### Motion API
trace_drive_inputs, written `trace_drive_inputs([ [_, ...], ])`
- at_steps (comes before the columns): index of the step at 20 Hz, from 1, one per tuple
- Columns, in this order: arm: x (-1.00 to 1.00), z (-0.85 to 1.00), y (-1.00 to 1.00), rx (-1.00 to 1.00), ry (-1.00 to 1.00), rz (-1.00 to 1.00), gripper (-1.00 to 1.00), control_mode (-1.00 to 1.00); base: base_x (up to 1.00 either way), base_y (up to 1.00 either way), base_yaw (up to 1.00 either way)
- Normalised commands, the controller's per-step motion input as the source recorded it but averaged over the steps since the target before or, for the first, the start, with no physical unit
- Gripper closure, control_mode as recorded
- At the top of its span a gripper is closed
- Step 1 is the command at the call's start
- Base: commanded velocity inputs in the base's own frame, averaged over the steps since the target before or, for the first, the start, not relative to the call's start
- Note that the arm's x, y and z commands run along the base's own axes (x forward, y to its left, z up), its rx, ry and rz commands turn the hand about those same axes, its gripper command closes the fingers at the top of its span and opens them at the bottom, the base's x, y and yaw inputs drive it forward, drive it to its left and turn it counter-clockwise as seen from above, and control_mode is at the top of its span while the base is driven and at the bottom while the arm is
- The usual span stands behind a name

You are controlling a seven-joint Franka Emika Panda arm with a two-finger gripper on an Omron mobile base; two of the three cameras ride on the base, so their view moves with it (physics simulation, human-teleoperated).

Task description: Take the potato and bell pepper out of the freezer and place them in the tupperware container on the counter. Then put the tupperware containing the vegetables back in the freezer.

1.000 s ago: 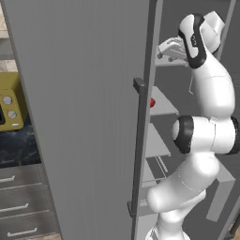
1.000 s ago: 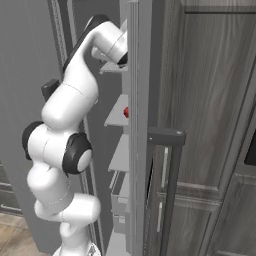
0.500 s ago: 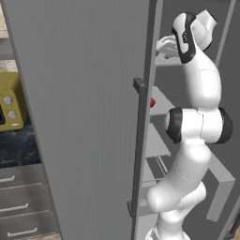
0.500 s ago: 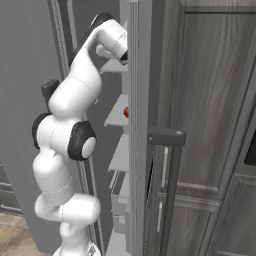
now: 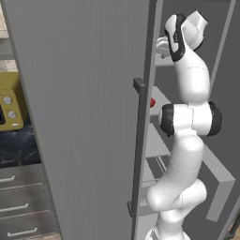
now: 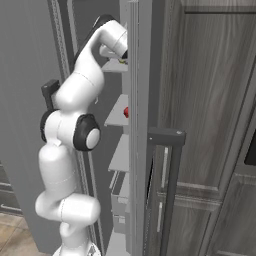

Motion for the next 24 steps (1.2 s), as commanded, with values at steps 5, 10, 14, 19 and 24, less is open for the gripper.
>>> trace_drive_inputs([
  [5, 0.37, -0.01, 0.00, 0.00, -0.02, 0.00, -1.00, -1.00, 0.00, 0.00, 0.00],
  [10, 0.36, -0.05, 0.00, 0.00, -0.03, 0.00, -1.00, -1.00, 0.00, 0.00, 0.00],
  [14, 0.30, -0.08, 0.00, 0.00, 0.00, 0.00, -1.00, -1.00, 0.00, 0.00, 0.00],
  [19, 0.39, -0.07, 0.00, 0.00, 0.00, 0.00, -1.00, -1.00, 0.00, 0.00, 0.00],
  [24, 0.38, -0.01, 0.00, 0.00, 0.00, 0.00, -1.00, -1.00, 0.00, 0.00, 0.00],
])
